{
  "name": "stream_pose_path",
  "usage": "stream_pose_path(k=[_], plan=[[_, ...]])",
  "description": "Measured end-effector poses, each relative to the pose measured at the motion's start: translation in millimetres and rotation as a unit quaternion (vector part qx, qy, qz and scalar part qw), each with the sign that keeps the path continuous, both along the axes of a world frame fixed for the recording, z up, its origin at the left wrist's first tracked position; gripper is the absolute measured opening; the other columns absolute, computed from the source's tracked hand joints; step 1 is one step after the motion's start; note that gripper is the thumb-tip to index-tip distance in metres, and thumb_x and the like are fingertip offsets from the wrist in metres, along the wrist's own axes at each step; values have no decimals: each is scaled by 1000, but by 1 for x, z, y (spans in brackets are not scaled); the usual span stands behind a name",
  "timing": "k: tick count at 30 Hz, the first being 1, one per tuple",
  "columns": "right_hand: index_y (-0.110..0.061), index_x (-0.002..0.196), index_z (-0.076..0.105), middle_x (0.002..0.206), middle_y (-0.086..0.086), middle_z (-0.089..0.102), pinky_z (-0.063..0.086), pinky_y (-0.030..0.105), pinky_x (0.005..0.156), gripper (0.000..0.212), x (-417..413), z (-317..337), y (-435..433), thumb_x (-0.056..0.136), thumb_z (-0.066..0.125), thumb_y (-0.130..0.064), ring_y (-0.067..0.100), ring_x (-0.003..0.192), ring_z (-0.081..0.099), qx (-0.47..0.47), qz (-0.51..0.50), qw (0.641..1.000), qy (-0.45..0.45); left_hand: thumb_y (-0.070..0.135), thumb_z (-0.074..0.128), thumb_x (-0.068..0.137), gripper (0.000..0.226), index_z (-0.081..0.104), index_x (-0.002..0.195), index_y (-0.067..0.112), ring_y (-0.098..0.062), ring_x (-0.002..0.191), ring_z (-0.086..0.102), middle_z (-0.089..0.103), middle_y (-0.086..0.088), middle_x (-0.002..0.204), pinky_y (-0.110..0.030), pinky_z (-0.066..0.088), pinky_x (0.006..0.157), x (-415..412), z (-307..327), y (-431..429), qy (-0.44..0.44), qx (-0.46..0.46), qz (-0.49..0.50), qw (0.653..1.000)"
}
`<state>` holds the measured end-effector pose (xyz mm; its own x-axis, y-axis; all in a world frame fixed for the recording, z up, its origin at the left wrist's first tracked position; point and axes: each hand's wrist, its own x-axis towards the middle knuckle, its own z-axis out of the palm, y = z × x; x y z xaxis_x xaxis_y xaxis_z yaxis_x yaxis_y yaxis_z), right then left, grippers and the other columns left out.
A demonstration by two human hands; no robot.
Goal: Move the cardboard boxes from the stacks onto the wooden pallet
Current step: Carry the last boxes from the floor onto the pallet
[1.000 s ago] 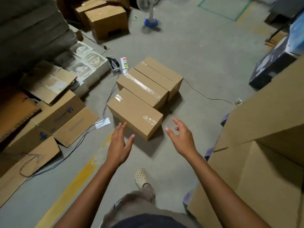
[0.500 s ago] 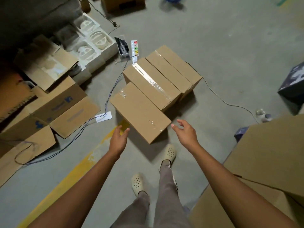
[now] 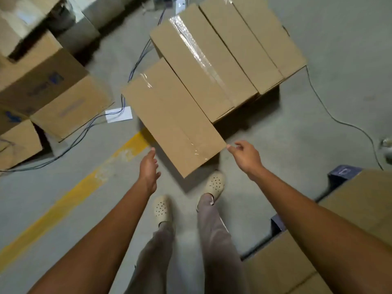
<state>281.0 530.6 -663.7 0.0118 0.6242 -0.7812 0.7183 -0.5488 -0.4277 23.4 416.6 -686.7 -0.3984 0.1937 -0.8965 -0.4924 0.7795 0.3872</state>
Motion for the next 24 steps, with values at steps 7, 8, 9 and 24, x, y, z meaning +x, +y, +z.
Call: stream_pose_path(k=[7,8,9,24], plan=[[-11,144,50,145,13,54,43,43,109,55,-11,-124,14,99,60,-40,31,131,52,-43,29,999,-11,50,42,104,63,37,153,12,-25,141,40,41,-12,154,-42,38,110,21,-115,-1,-26,-42,57,997],[-11,146,48,147,13,53,43,45,110,56,-13,-139,15,99,60,-40,31,132,51,-48,38,998,-12,50,41,104,63,35,154,12,-26,143,37,39,-12,156,-44,36,113,24,-128,-3,-29,-49,60,997],[-10,147,47,147,13,52,42,46,111,57,-15,-153,16,99,60,-40,32,133,51,-52,48,997,-13,51,40,104,65,32,155,12,-26,145,35,37,-12,158,-45,33,116,26,-140,-5,-34,-56,64,996],[-15,134,55,134,5,61,45,33,92,42,-34,-158,7,94,66,-24,25,119,58,-92,23,995,23,46,35,104,38,55,122,20,-16,100,57,60,2,106,-38,38,89,11,-142,-16,-64,-34,83,994]])
